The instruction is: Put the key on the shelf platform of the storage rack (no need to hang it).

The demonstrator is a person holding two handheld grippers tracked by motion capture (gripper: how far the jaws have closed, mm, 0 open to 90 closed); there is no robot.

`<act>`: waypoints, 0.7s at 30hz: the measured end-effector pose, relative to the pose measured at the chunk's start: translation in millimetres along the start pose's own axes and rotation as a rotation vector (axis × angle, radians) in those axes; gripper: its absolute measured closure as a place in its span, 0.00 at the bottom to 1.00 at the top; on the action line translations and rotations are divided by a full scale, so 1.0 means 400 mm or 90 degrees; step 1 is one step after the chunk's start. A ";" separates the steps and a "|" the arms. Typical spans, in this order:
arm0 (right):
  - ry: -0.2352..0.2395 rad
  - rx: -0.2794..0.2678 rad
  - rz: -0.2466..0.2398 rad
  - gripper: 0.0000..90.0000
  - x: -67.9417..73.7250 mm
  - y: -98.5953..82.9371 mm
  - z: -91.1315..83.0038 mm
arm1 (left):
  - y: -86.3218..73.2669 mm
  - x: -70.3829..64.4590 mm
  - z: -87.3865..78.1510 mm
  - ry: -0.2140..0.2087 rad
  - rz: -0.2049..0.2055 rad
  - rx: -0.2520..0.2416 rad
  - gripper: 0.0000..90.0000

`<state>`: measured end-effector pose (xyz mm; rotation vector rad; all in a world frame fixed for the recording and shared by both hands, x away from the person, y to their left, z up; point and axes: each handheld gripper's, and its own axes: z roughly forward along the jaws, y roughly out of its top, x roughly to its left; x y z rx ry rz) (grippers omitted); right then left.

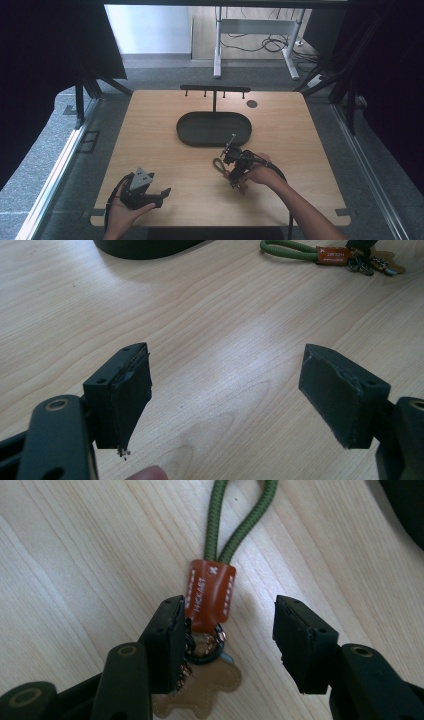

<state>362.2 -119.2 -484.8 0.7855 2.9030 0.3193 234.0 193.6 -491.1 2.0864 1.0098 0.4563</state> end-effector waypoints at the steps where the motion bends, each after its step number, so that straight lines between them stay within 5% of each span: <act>1: -0.001 0.000 -0.003 0.53 0.002 0.003 0.003 | 0.000 0.000 0.000 0.000 0.000 -0.002 0.24; 21: 0.010 0.022 -0.006 0.63 0.024 0.031 0.051 | 0.000 -0.004 0.004 0.000 0.003 0.001 0.24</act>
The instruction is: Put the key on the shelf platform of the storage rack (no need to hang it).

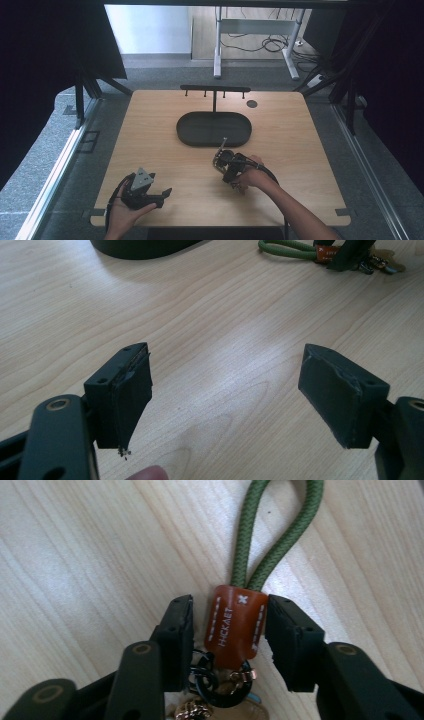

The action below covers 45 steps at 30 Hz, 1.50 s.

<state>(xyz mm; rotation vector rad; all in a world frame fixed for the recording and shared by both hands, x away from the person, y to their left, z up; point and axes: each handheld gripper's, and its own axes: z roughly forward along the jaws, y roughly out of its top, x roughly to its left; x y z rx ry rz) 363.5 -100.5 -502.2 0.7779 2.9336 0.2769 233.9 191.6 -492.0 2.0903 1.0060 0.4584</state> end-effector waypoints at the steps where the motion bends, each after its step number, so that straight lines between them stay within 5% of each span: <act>1: 0.001 0.000 0.004 0.65 -0.001 -0.001 0.000 | 0.000 0.000 -0.001 0.000 0.000 0.000 0.24; 15: 0.012 0.000 0.002 0.73 -0.014 -0.009 -0.003 | 0.001 -0.001 0.002 -0.008 -0.002 0.001 0.24; 45: -0.019 -0.049 -0.004 0.74 -0.032 -0.024 -0.149 | 0.001 0.001 -0.002 -0.016 -0.008 0.003 0.24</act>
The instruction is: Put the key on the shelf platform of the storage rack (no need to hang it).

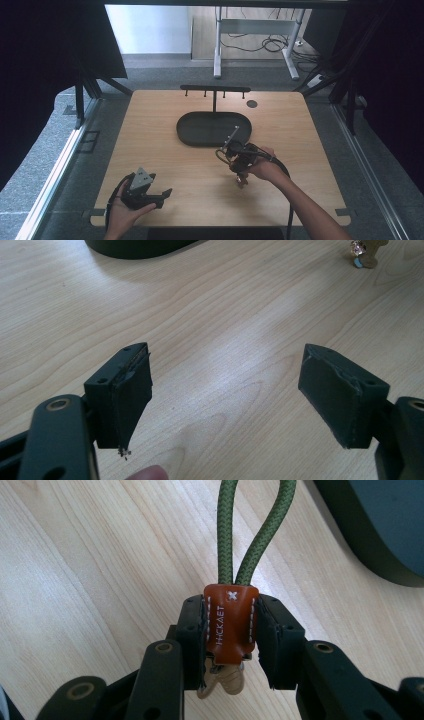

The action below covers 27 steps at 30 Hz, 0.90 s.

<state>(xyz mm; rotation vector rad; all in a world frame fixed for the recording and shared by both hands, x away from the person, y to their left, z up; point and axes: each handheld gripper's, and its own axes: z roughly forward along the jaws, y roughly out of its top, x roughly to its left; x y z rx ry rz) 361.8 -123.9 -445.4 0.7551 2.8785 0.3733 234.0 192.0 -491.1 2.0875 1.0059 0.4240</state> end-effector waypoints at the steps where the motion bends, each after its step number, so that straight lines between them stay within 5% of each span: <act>1: 0.000 0.000 0.000 0.74 0.000 0.000 0.000 | 0.000 0.000 0.000 0.000 0.000 0.000 0.24; 27: -0.017 -0.007 -0.016 0.74 -0.014 0.006 -0.087 | -0.001 0.001 0.001 0.000 -0.001 0.003 0.24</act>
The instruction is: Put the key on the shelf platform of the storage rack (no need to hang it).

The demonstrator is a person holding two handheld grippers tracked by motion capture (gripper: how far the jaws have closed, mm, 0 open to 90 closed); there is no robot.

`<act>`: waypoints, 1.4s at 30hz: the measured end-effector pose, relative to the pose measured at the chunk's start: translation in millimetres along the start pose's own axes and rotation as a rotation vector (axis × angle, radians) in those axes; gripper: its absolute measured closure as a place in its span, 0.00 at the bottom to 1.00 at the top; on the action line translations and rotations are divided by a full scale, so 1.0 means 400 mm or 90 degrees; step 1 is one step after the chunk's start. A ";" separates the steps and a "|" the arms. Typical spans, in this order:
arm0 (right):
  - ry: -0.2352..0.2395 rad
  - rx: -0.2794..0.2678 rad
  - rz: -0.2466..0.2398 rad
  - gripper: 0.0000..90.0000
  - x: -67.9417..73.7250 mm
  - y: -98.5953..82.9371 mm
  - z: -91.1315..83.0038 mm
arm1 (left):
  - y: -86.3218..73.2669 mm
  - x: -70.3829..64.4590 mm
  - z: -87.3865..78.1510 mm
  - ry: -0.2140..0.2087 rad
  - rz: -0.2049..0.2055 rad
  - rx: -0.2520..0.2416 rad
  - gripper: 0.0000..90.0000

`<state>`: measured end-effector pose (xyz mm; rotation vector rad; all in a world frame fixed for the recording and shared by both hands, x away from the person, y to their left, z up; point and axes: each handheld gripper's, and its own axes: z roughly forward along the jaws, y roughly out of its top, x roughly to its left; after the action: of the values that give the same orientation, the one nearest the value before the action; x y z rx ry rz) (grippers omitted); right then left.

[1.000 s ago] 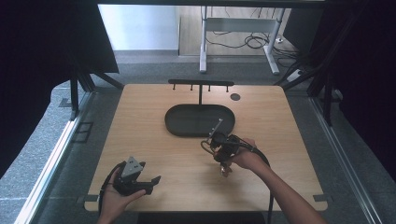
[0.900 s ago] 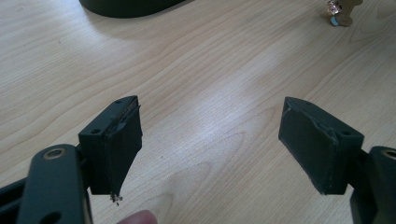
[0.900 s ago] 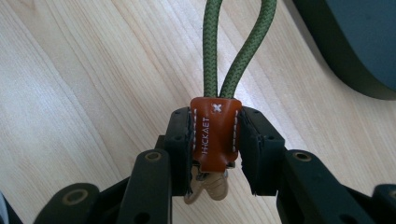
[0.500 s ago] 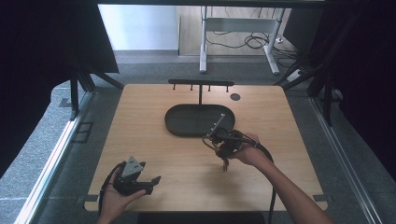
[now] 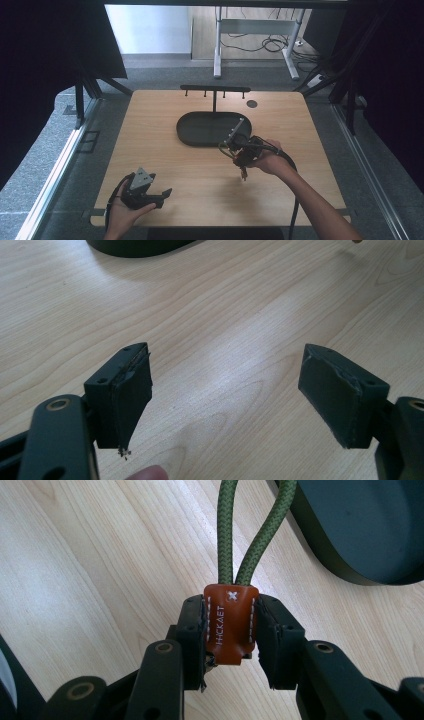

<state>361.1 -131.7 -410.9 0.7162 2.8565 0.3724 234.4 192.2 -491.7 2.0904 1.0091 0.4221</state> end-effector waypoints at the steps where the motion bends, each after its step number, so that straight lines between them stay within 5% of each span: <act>1: 0.001 0.001 0.000 0.74 -0.001 0.001 -0.002 | 0.000 0.000 0.000 0.000 0.000 0.000 0.24; 42: -0.001 -0.037 0.019 0.74 -0.091 0.099 -0.035 | 0.006 0.022 -0.018 0.009 -0.005 -0.012 0.24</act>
<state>407.0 -118.3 -382.5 0.7481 2.8239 0.4570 237.1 201.5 -485.3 2.0682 1.0171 0.4423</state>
